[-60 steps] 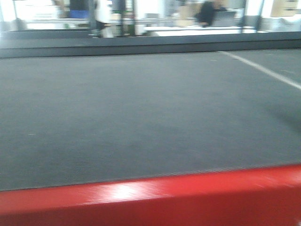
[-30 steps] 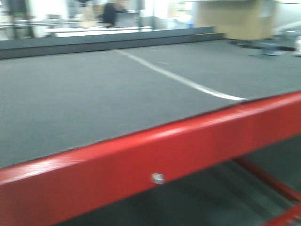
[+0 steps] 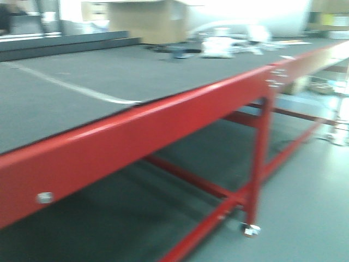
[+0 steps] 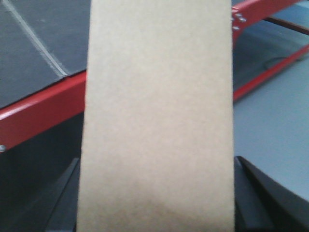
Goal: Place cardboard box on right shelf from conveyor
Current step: 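Drive the base to the steel shelf rack holding the box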
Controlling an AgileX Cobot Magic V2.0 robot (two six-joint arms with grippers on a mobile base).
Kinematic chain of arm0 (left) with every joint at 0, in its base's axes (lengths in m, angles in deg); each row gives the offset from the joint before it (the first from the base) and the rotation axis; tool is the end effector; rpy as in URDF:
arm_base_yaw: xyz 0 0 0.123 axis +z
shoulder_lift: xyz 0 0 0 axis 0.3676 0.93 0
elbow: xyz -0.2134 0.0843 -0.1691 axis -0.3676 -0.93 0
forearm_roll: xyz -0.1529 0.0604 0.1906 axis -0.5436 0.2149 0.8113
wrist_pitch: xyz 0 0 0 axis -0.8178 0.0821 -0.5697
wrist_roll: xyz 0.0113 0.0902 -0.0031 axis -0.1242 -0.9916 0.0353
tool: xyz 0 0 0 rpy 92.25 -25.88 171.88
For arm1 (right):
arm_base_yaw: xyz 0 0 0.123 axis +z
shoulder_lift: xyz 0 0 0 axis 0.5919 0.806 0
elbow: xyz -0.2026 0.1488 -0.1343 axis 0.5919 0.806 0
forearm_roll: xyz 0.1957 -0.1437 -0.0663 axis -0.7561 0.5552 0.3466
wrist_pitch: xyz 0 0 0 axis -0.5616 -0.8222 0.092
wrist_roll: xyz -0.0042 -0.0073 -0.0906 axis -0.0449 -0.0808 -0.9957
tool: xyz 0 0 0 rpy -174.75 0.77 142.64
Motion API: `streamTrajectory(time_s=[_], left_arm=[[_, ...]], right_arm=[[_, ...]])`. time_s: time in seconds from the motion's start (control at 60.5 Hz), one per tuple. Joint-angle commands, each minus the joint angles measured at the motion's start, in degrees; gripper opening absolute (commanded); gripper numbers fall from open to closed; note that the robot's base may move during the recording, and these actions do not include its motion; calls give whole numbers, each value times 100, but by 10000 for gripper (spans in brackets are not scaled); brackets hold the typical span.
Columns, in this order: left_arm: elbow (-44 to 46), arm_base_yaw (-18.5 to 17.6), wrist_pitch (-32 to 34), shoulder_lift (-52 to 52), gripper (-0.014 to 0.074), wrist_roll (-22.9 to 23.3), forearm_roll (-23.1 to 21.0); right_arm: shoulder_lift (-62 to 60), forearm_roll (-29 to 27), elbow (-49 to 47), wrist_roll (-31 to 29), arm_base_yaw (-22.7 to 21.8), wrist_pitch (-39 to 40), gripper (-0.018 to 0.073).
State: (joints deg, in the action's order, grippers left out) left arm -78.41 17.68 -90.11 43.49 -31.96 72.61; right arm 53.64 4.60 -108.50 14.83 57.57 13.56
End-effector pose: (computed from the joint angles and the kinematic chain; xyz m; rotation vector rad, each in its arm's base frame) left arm 0.0565 -0.0047 0.1923 0.0367 1.6222 -0.0837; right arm 0.0244 -0.0048 0.3745 -0.0564 1.9329 0.2478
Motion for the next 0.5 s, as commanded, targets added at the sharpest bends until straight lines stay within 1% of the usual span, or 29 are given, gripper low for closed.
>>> streamTrajectory(time_s=[0.0,0.48], left_arm=[[-48,-21,493,-85,-116,-2,-34],[-48,-21,493,-85,-116,-2,-34]], right_arm=[[75,130,-158,-56,-34,568,236],[75,130,-158,-56,-34,568,236]])
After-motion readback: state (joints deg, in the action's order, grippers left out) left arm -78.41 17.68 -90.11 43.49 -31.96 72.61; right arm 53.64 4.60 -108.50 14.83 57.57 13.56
